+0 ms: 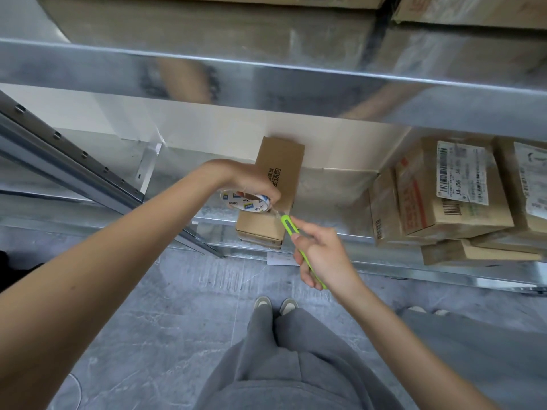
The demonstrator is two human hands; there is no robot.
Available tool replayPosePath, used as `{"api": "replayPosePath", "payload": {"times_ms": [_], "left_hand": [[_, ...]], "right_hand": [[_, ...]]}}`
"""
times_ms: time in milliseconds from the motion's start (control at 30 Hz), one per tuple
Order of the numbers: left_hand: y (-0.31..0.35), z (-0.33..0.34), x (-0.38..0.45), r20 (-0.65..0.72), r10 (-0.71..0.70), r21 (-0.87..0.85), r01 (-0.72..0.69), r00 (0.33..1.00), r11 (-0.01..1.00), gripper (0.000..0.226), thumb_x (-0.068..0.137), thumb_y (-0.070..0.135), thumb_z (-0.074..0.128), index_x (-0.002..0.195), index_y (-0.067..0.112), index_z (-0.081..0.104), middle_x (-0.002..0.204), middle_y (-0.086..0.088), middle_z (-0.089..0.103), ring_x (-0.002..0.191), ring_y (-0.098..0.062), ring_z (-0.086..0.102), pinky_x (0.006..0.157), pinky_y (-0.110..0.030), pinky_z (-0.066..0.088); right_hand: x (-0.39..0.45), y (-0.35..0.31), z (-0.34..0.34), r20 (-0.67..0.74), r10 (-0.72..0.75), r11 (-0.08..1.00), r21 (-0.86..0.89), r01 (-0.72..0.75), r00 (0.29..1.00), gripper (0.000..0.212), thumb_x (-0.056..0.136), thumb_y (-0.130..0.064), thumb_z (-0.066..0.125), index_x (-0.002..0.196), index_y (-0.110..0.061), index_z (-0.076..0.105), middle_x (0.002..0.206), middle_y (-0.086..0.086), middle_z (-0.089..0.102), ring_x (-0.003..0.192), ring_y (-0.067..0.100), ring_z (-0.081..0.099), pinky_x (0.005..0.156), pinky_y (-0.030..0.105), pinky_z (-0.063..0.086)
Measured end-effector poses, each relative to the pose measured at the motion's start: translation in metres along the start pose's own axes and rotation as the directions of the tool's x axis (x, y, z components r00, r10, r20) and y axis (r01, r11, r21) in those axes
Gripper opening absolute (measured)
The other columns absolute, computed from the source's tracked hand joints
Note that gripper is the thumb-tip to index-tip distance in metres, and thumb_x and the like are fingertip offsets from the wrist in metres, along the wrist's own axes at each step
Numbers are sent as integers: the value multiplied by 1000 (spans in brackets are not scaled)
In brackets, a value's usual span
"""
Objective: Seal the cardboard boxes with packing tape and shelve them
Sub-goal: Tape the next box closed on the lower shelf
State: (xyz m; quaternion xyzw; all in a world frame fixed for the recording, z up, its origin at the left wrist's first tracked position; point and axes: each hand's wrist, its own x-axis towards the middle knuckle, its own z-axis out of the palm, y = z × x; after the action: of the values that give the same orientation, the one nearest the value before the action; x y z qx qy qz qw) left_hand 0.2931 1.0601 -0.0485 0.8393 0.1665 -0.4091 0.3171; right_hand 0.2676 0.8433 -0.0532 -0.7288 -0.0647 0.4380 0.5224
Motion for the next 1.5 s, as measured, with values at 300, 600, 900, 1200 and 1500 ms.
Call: {"api": "replayPosePath", "payload": {"times_ms": [300, 600, 900, 1200, 1500], "left_hand": [[3, -1, -1, -22, 1, 19, 0, 1000, 1000, 24, 82, 33, 59, 61, 20, 57, 55, 6, 47, 51, -14, 39, 56, -26, 31], [3, 0, 0, -32, 0, -1, 0, 999, 1000, 26, 81, 30, 61, 58, 20, 56, 56, 5, 48, 53, -15, 40, 56, -26, 32], [2, -2, 2, -8, 2, -18, -2, 1000, 1000, 20, 77, 34, 62, 64, 19, 60, 64, 2, 52, 61, -19, 43, 60, -27, 35], [2, -4, 1, 4, -14, -9, 14, 1000, 1000, 21, 80, 32, 60, 65, 18, 60, 64, 1, 52, 59, -19, 44, 58, -27, 36], [2, -4, 6, 17, -29, -29, 29, 999, 999, 17, 81, 30, 60, 72, 16, 62, 74, -1, 53, 69, -21, 47, 62, -27, 40]], "right_hand": [[10, 0, 11, -15, 38, 998, 46, -37, 999, 39, 102, -8, 40, 136, -24, 52, 60, 5, 44, 25, 13, 37, 30, 12, 20], [13, 1, 16, -22, 36, 997, 70, -34, 999, 38, 102, -8, 39, 135, -21, 54, 64, 8, 44, 26, 13, 36, 30, 13, 20], [12, -1, 18, -17, 42, 996, 82, -40, 999, 39, 102, -7, 38, 136, -21, 53, 64, 8, 44, 26, 11, 36, 30, 14, 20], [13, 0, 18, -8, 61, 995, 82, -61, 998, 40, 103, -8, 39, 138, -21, 50, 64, 7, 45, 27, 11, 36, 30, 14, 21], [13, 0, 17, 10, 62, 994, 93, -63, 998, 39, 102, -8, 39, 137, -22, 52, 62, 7, 44, 27, 12, 36, 31, 15, 20]]}}
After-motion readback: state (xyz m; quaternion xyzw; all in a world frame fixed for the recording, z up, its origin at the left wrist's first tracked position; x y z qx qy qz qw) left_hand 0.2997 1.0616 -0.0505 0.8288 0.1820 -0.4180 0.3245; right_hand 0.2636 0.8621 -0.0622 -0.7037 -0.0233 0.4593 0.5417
